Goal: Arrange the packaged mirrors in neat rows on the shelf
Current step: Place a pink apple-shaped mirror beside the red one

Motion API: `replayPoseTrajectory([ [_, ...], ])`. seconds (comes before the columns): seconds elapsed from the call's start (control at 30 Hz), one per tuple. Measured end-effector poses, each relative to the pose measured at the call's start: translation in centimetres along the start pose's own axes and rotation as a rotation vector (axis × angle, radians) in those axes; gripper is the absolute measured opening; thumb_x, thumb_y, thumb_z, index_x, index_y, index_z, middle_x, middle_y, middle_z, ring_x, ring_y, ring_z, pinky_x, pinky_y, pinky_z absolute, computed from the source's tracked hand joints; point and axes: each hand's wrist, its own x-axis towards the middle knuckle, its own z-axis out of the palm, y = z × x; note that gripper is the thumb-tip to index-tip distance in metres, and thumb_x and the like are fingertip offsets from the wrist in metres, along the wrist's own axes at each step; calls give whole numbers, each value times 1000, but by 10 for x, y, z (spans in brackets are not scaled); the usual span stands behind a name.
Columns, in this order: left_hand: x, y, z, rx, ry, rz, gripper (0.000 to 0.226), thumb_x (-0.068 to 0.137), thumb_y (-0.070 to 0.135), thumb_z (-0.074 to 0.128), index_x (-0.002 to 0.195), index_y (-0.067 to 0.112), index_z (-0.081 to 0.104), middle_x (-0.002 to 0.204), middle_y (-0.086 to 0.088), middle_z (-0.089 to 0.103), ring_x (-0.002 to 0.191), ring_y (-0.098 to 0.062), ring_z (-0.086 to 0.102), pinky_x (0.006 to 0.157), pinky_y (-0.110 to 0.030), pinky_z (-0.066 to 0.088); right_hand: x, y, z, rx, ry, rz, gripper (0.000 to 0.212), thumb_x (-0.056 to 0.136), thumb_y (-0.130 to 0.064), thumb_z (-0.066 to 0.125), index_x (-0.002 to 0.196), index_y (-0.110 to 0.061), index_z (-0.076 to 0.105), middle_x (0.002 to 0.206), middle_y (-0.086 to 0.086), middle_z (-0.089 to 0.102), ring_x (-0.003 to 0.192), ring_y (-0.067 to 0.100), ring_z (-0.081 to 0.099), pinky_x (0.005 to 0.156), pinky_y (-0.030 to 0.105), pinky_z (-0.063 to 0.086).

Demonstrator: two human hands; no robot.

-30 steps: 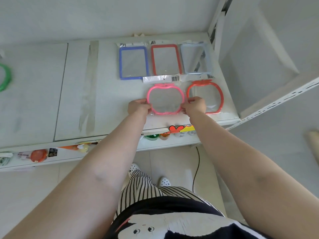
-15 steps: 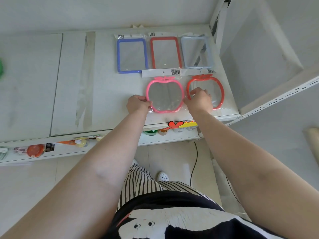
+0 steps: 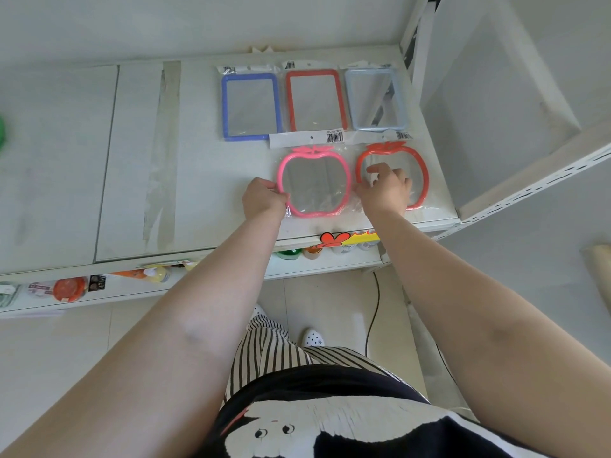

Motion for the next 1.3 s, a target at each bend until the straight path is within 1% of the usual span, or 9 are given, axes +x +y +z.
replayPoseTrajectory([
  [0.13,1,0,-1,12,-13,21,27,77,6,71,102,13,64,102,-6,72,95,-25,70,84,-35,57,-5,-6,8,-110,-64,-103,50,77,-39,72,124,-30,58,134,5,47,125,32,36,104,41,32],
  [0.23,1,0,-3,141,18,76,34,77,17,74,109,15,61,113,-4,64,101,-23,65,84,-34,54,-7,-9,10,-129,-81,-162,54,76,-36,74,127,-33,58,144,6,39,134,32,28,109,42,26],
  [0.37,3,4,-5,437,124,459,49,71,29,76,115,17,57,126,-6,49,116,-25,50,91,-35,47,-2,-14,13,-129,-119,-238,60,78,-35,73,133,-37,52,153,5,32,142,32,19,114,44,20],
  [0.47,7,9,1,607,-117,697,76,70,34,78,137,18,46,151,-7,34,140,-27,33,112,-36,33,3,-17,18,-204,-174,-263,61,80,-39,70,137,-41,46,159,4,21,148,31,8,119,46,12],
  [0.53,9,6,5,748,-254,705,92,73,41,76,148,16,30,162,-8,10,150,-29,9,121,-41,18,5,-17,20,-252,-201,-264,59,82,-39,69,136,-41,45,161,3,18,149,31,4,120,47,9],
  [0.63,11,-3,7,767,-304,682,98,76,43,74,152,13,20,162,-9,-4,150,-29,-2,122,-38,12,5,-15,21,-287,-220,-280,60,83,-37,68,137,-41,42,161,1,16,149,31,3,120,47,8],
  [0.8,8,-2,10,709,-289,688,95,79,38,73,152,10,19,162,-10,-6,151,-27,-5,121,-34,11,5,-14,21,-272,-226,-275,61,85,-33,67,139,-40,40,162,1,14,149,29,4,119,47,10],
  [1.03,3,-4,14,692,-278,680,93,80,37,72,152,10,19,162,-10,-7,150,-27,-6,122,-35,12,4,-1,21,-226,-130,-181,83,82,-42,68,151,-27,23,163,6,7,150,28,5,120,47,10],
  [1.3,1,-5,17,775,-235,710,88,83,43,67,152,14,21,162,-11,-6,150,-30,-7,123,-43,7,5,6,17,-239,-134,-202,78,85,-48,62,150,-29,24,162,5,12,149,30,7,120,48,9],
])
